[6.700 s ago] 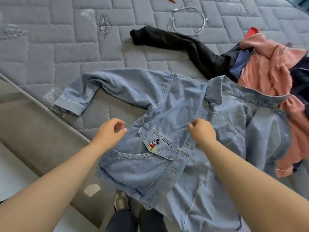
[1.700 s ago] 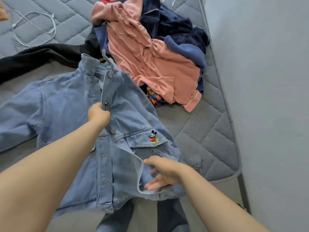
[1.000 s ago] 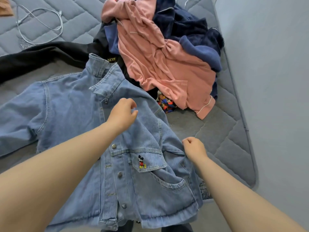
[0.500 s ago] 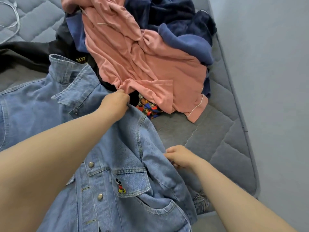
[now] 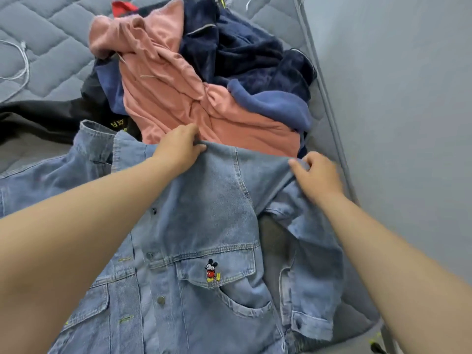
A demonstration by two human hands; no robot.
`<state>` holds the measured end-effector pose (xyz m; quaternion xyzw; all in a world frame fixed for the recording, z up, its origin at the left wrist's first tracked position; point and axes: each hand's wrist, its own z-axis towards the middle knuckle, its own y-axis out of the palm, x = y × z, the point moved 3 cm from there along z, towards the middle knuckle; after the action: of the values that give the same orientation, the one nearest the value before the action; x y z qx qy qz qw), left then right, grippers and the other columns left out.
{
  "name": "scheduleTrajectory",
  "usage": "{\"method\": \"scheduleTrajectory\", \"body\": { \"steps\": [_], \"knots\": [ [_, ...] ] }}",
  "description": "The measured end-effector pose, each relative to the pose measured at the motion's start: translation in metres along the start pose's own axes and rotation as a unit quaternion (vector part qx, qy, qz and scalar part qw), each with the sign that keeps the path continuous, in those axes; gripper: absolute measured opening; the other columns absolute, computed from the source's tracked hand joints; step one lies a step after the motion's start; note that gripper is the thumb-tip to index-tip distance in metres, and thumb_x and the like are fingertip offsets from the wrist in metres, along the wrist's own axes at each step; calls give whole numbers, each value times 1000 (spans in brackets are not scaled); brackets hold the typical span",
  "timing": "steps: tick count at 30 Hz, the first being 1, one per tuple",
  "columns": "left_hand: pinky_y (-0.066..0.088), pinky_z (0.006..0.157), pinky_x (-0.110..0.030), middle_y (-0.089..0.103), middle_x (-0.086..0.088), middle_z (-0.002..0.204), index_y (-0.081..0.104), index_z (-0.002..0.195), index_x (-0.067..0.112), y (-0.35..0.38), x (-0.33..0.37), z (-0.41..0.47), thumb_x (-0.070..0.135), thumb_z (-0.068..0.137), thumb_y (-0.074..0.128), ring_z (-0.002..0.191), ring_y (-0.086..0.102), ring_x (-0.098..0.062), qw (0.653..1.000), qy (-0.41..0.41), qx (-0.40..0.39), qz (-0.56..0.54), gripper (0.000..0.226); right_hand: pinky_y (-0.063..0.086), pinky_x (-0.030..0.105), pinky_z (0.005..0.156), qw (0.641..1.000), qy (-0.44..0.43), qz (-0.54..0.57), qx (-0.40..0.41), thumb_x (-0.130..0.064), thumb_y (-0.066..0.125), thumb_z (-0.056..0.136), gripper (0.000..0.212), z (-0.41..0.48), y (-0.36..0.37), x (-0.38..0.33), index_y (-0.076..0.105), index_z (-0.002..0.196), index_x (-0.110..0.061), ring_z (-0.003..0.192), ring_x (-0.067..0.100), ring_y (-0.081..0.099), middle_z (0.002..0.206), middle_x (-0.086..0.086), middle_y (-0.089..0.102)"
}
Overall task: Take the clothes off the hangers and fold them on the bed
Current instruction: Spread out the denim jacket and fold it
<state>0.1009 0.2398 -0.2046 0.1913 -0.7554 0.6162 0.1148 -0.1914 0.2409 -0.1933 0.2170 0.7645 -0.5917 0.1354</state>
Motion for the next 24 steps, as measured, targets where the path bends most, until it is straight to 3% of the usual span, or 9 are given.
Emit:
{"method": "scheduleTrajectory", "body": {
  "steps": [2, 4, 9, 12, 15, 17, 19, 21, 24],
  "knots": [
    [41, 80, -42, 57, -20, 109, 50, 99, 7, 10, -2, -4, 24, 89, 62, 104, 53, -38, 1000, 4, -23, 21, 23, 37, 32, 76, 986, 74, 77, -125, -44, 62, 90, 40, -9, 24, 13, 55, 106, -8, 98, 25, 54, 103, 5, 57],
    [40, 81, -43, 56, -21, 105, 45, 90, 10, 16, -2, -7, 23, 88, 63, 102, 53, -39, 998, 12, -37, 39, 23, 43, 33, 87, 981, 68, 98, -151, -37, 69, 87, 43, -20, 36, 22, 59, 119, -10, 111, 25, 56, 119, 5, 60],
    [37, 80, -42, 53, -22, 99, 51, 83, 4, 13, 1, -10, 9, 87, 59, 95, 52, -38, 999, 24, 28, -18, 11, 38, 35, 66, 1000, 5, -22, 19, -33, 66, 87, 18, -17, 24, 21, 65, 89, -15, 92, 35, 61, 96, 11, 68],
    [45, 88, -44, 45, -17, 120, 54, 110, 1, 14, -5, -24, 8, 87, 61, 99, 55, -35, 994, -5, 59, -89, 25, 37, 39, 79, 991, -14, -80, 102, -26, 70, 83, 23, -15, 19, 6, 60, 100, -14, 99, 32, 55, 103, 10, 61],
    [48, 86, -47, 41, -14, 119, 49, 110, 6, 15, -22, -58, 12, 86, 63, 92, 57, -36, 979, -68, 136, -137, 28, 39, 40, 78, 978, -86, -23, 187, -11, 70, 78, 20, -39, 18, -13, 55, 93, -12, 89, 29, 52, 93, 6, 56],
    [47, 82, -43, 41, -12, 114, 48, 108, 8, 19, -39, -89, 14, 85, 65, 86, 55, -33, 962, -129, 186, -155, 29, 43, 38, 63, 984, -134, 7, 120, -12, 66, 81, 15, -64, 33, -19, 52, 79, -15, 72, 24, 52, 73, -4, 52],
    [47, 82, -39, 41, -12, 114, 47, 109, 7, 29, -62, -123, 17, 85, 67, 85, 54, -30, 941, -214, 194, -177, 32, 44, 35, 61, 993, -116, -16, -34, -26, 63, 87, 15, -90, 64, -12, 54, 79, -19, 69, 18, 55, 68, -8, 53],
    [45, 82, -37, 46, -14, 116, 49, 110, 7, 47, -89, -161, 25, 85, 69, 90, 54, -27, 919, -313, 157, -178, 37, 46, 35, 71, 987, -53, -34, -149, -38, 55, 94, 20, -119, 94, 4, 59, 89, -19, 83, 17, 59, 83, -5, 61],
    [38, 78, -31, 56, -13, 113, 53, 115, 5, 77, -117, -217, 37, 84, 70, 90, 48, -18, 878, -428, 74, -202, 48, 43, 35, 81, 979, 90, 27, -180, -36, 44, 100, 29, -152, 119, 24, 57, 113, -12, 103, 26, 56, 110, 7, 62]
  ]
}}
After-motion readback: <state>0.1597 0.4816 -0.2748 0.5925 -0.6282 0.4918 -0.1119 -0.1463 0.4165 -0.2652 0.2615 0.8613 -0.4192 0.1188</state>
